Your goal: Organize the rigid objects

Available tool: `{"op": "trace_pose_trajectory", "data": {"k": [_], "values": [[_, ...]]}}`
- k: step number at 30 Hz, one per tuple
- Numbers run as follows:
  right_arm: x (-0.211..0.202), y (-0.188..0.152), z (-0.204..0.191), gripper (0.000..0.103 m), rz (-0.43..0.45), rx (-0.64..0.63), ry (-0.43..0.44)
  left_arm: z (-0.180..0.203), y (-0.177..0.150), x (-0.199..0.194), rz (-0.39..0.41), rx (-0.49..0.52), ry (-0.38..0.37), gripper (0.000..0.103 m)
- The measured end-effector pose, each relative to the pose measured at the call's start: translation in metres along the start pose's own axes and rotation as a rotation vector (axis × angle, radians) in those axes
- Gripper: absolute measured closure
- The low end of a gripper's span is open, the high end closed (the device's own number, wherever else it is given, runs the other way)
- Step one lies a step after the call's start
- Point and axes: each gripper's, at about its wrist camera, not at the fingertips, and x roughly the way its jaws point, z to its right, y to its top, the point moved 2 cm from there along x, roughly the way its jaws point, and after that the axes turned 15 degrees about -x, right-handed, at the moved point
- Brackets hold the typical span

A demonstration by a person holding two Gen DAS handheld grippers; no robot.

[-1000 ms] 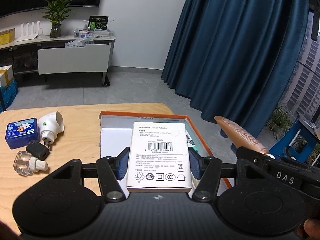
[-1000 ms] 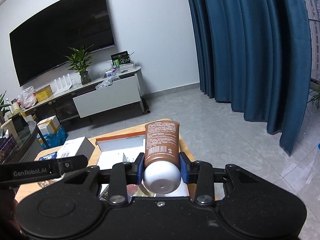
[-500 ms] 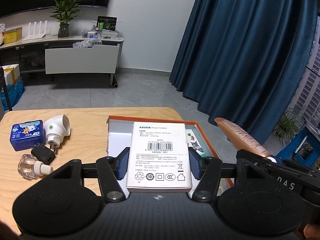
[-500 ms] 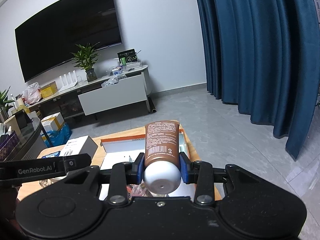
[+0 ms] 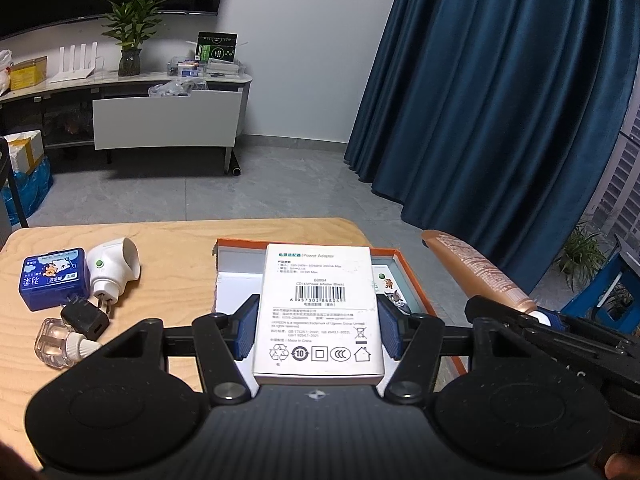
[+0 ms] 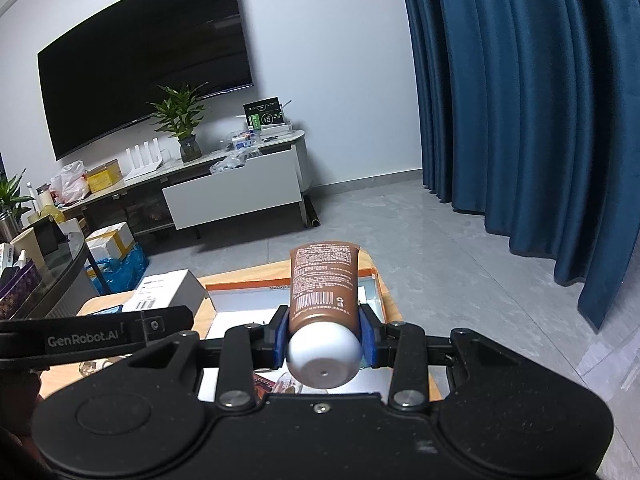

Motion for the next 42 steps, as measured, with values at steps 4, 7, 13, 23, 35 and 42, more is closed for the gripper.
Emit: {"op": "trace_pose_trajectory", "data": {"k": [4, 7, 13, 23, 35, 42], "values": [[-0.0006, -0.0024, 0.0017, 0.06, 0.003, -0.004, 0.002, 0.0009, -0.0002, 0.0003, -0.001, 0.004, 0.003, 0.043], [-0.0009, -0.0027, 0.0011, 0.06, 0.001, -0.005, 0.006, 0.0021, 0.0003, 0.0016, -0.002, 0.007, 0.004, 0.043], [-0.0016, -0.0006, -0.0008, 0.06, 0.001, -0.004, 0.006, 0.0024, 0.0015, 0.002, -0.003, 0.009, 0.003, 0.043], [-0.0008, 0.0012, -0.0019, 0.06, 0.003, -0.007, 0.01, 0.0033, 0.0007, 0.0047, -0.008, 0.009, 0.001, 0.043], [-0.0015, 0.0013, -0.0019, 0.059, 0.002, -0.01, 0.012, 0.0043, 0.0003, 0.0062, -0.008, 0.011, 0.001, 0.043], [-0.0018, -0.0004, -0.0023, 0.059, -0.003, -0.018, 0.014, 0.0051, -0.0001, 0.007, -0.009, 0.01, 0.003, 0.043]]}}
